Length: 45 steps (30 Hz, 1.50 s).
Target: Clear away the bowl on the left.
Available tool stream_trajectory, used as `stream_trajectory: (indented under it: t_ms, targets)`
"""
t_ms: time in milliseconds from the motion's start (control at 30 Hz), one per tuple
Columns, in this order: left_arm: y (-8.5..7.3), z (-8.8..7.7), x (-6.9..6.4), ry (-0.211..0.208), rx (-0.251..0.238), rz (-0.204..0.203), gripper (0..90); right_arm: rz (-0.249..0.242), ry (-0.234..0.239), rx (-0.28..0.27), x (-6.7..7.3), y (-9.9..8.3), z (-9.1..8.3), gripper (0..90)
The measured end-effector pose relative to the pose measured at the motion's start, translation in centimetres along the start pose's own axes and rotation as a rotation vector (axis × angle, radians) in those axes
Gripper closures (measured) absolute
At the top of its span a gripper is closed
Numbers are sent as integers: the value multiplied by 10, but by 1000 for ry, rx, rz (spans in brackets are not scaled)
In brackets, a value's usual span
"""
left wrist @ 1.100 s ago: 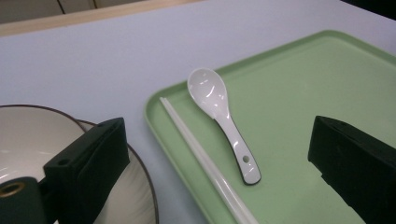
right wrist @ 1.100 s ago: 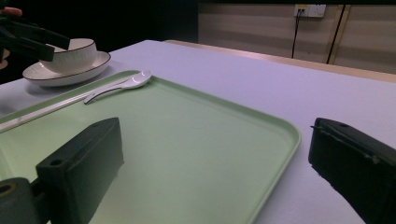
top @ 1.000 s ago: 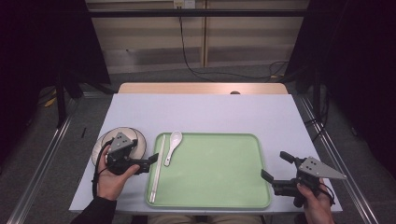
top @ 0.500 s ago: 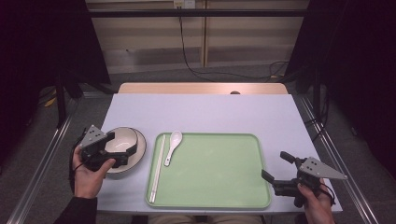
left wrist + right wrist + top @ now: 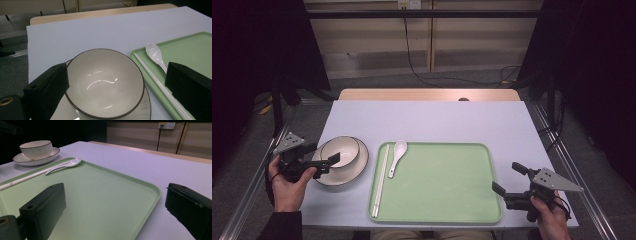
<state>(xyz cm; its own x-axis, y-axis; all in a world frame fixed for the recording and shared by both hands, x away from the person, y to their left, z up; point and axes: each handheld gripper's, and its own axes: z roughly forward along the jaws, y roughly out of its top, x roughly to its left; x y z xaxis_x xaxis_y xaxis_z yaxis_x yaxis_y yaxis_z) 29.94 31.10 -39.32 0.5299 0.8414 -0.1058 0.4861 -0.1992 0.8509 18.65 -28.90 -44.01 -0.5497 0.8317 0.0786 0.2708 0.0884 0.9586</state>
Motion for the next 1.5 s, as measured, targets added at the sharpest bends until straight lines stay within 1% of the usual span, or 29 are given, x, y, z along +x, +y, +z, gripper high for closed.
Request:
stream_trajectory:
  t_ms: [33, 100, 233, 267, 400, 467, 533, 600, 667, 700, 733, 800, 833, 867, 900, 933, 967, 1000, 1033, 1167, 1200, 1233, 1267, 1300, 1333, 1367, 1400, 1433, 1500]
  targets:
    - [-1, 1, 1, -12, 11, 8, 65, -3, 1, 2, 0, 0, 0, 28]
    - [-2, 2, 3, -14, 25, 15, 76, -5, 4, 8, 0, 0, 0, 28]
    - [-4, 6, 12, 17, 61, 5, 84, 4, 2, 4, 1, 0, 1, 28]
    - [-5, 7, 13, 15, 69, -1, 94, 0, 6, 4, 1, 0, 0, 28]
    - [-8, 12, 22, 89, 128, 16, 135, 1, 1, 4, 1, 0, 1, 28]
    - [-8, 11, 24, 115, 110, 11, 195, 1, 0, 9, 1, 0, 1, 28]
    - [-6, 13, 29, 98, 114, -12, 221, -1, -2, 9, 0, 0, 1, 28]
    - [-5, 15, 34, 93, 127, -14, 275, 4, 2, 11, 1, 0, 1, 28]
    - [-5, 18, 38, 74, 133, -40, 280, 5, 2, 10, 1, 0, 1, 28]
    - [-6, 17, 41, 77, 128, -47, 300, 2, -1, 10, 1, 0, 1, 28]
    - [-9, 19, 42, 79, 142, -51, 338, 5, 1, 7, 1, 0, 1, 28]
    - [-10, 20, 43, 87, 150, -47, 344, 10, 1, 5, 1, 0, 1, 28]
    - [-15, 22, 44, 107, 177, -53, 349, 5, 4, 6, 0, 0, 1, 28]
    - [-17, 23, 45, 105, 180, -61, 354, 2, 4, 5, 1, 0, 1, 28]
    - [-18, 24, 45, 117, 197, -60, 354, -3, 5, 6, 1, 0, 1, 28]
    - [-18, 24, 45, 117, 197, -60, 354, -2, 1, 6, 1, 0, 1, 28]
    - [-20, 27, 45, 116, 188, -88, 370, -5, 4, 6, 0, 0, 0, 28]
    - [-20, 28, 46, 112, 199, -75, 369, -3, 4, 6, 1, 0, 0, 28]
    - [-20, 30, 45, 105, 208, -87, 369, -3, 3, 5, 1, 0, 1, 28]
    - [-20, 35, 44, 105, 225, -102, 392, -6, 3, 8, 0, 0, 0, 28]
    - [-19, 40, 43, 105, 259, -113, 440, 0, 2, 10, 0, 0, 1, 28]
    - [-20, 42, 42, 84, 280, -120, 441, -3, 1, 12, 0, 0, 1, 28]
    - [-20, 42, 42, 84, 280, -120, 436, -3, 1, 12, 0, 0, 1, 28]
    - [-20, 48, 39, 51, 306, -125, 434, -2, 4, 7, 0, 0, 0, 28]
    - [-19, 50, 38, 60, 324, -110, 441, -6, 3, 9, 0, 0, 0, 28]
    - [-19, 51, 37, 78, 331, -111, 467, -4, -1, 8, 0, 0, 1, 28]
    - [-19, 51, 37, 78, 331, -111, 491, -4, -1, 8, 0, 0, 1, 28]
    - [-18, 53, 37, 74, 348, -121, 498, -5, 5, 11, 1, 0, 0, 28]
    - [-17, 53, 38, 85, 360, -109, 532, -3, 3, 15, 1, 0, 1, 28]
